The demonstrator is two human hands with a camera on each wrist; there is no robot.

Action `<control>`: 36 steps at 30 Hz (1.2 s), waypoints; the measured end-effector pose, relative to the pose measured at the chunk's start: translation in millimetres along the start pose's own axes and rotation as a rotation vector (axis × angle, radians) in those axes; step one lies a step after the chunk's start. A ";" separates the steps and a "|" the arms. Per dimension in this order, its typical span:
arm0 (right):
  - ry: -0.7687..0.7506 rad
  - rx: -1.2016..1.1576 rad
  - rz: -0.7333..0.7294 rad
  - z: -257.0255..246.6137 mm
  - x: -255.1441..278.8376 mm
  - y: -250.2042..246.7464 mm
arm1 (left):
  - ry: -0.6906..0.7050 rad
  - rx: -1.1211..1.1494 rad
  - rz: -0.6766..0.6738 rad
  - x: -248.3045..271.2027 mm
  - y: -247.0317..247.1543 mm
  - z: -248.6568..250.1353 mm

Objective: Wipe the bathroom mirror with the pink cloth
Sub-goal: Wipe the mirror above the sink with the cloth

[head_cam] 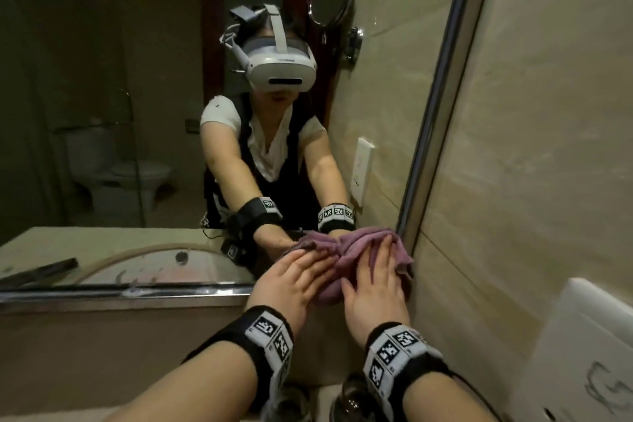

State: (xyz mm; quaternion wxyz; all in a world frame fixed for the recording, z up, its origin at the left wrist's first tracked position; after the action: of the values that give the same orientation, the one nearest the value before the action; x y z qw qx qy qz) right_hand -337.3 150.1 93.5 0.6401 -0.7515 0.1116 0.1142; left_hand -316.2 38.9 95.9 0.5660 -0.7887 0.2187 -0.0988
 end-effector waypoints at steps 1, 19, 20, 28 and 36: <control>-0.019 -0.023 0.039 -3.3 -6.2 -8.4 | 0.001 -0.030 0.033 -2.0 -9.5 -4.7; -0.478 0.145 0.236 -109.2 18.8 40.9 | -0.075 -0.049 0.131 73.2 40.6 -89.3; -0.521 0.162 0.211 -119.1 26.0 51.4 | -0.081 -0.038 0.134 81.8 51.2 -93.1; -0.575 0.290 0.063 -174.5 44.1 59.1 | -0.094 -0.050 0.151 120.8 76.5 -138.2; -0.562 0.226 0.316 -230.0 14.4 -7.6 | -0.001 -0.203 0.312 135.3 46.5 -194.1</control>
State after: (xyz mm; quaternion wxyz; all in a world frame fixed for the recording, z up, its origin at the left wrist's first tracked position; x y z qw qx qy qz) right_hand -314.6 -76.2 131.6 0.6993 -0.5884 0.0577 0.4017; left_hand -285.7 -200.0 105.9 0.4922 -0.7983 0.3468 0.0130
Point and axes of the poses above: each hand's wrist, its own x-axis away from the middle knuckle, its own y-axis out of the palm, z = x × y, the point moved 7 cm from there along -x, towards the middle knuckle, and after that the axes turned 5 degrees about x, right-handed, at the moved point
